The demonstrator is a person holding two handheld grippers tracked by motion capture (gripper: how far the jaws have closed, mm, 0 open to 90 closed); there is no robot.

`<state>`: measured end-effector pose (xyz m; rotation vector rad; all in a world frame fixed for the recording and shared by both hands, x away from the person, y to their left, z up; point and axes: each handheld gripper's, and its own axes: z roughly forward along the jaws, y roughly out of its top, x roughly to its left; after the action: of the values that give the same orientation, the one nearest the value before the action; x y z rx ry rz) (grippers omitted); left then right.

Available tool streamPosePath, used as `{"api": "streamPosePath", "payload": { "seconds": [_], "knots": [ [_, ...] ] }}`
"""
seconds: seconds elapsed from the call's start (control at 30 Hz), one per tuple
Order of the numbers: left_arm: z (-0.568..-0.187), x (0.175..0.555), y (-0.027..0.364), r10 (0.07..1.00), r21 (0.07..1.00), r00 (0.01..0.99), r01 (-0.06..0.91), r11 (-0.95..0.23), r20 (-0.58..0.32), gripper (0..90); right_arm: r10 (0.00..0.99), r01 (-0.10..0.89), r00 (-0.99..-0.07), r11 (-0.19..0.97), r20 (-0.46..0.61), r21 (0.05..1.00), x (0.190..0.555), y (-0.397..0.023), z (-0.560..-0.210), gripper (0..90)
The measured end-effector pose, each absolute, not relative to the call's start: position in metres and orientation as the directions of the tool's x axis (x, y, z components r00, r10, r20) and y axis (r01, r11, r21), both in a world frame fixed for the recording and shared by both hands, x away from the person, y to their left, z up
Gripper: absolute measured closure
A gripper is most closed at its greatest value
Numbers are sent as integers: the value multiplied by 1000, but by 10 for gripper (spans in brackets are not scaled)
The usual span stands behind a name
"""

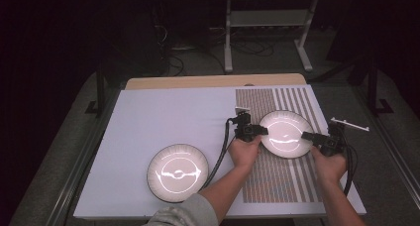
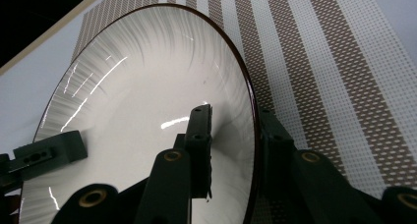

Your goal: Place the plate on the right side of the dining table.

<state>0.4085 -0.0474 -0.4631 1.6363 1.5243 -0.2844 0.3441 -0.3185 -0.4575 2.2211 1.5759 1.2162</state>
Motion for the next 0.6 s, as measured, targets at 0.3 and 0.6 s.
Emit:
{"api": "streamPosePath", "payload": {
  "seconds": [0.3,0.6],
  "knots": [
    [-447,411,-40,710,499,287,860,104,-643,566,877,665,75,-399,475,631,340,-320,-448,601],
    [-426,409,-22,687,558,374,828,55,-623,492,930,615,11,-296,367,731,332,-313,-429,499]
  ]
}}
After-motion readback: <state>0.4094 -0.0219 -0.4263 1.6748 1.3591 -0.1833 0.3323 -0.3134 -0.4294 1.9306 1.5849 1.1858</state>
